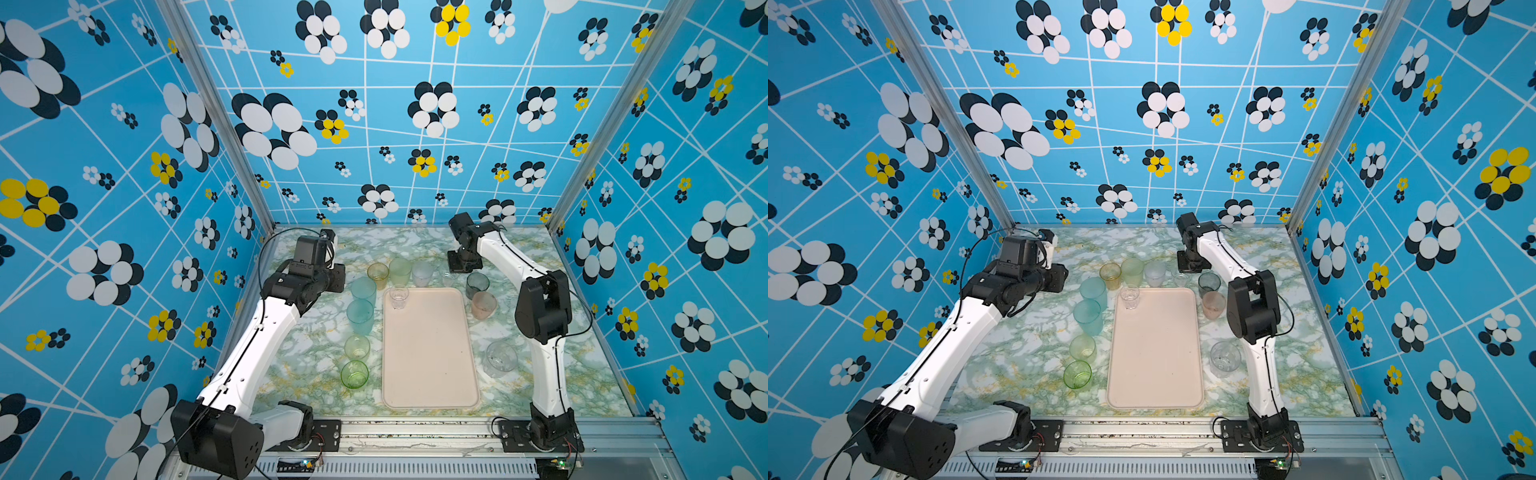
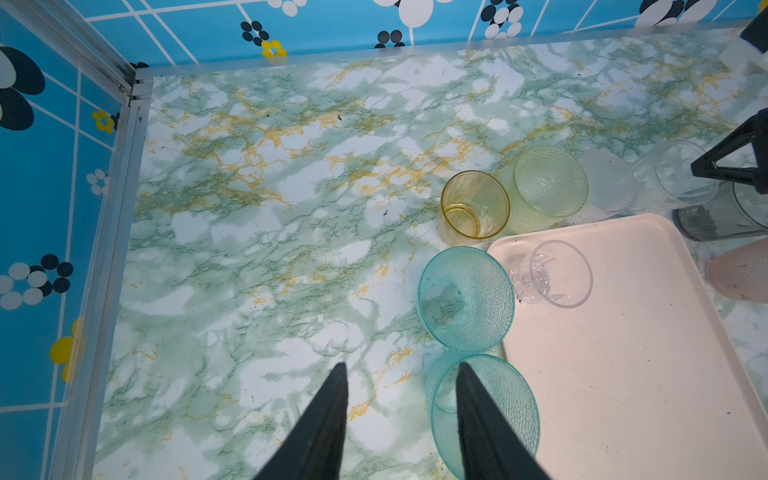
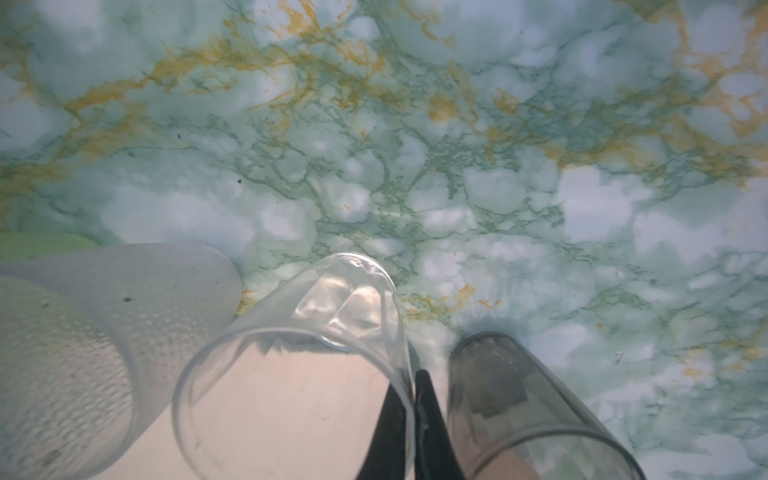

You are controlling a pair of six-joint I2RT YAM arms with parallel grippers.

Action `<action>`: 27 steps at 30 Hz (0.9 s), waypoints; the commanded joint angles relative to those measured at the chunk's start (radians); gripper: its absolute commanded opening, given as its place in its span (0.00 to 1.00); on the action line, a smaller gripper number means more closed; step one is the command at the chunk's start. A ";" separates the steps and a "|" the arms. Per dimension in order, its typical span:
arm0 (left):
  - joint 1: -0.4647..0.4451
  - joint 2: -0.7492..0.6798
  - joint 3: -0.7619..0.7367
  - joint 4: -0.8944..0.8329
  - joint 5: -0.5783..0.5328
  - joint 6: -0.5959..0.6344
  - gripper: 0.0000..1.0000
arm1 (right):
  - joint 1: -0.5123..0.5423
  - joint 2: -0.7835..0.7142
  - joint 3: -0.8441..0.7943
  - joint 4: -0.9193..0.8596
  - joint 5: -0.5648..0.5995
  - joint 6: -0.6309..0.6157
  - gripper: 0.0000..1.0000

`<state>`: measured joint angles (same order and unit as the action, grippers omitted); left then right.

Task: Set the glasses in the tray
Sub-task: 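Grasp the second clear glass with the right gripper and lift it, then carry the second clear glass with the right gripper over the tray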

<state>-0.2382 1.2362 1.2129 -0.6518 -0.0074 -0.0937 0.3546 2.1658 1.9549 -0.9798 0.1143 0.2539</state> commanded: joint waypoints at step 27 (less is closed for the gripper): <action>-0.008 -0.010 -0.005 0.005 0.016 -0.017 0.44 | 0.293 -0.266 -0.230 -0.066 0.019 0.039 0.05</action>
<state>-0.2382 1.2362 1.2129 -0.6514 -0.0063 -0.0971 0.6357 1.8580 1.7061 -1.0599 0.1532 0.2665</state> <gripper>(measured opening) 0.444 0.059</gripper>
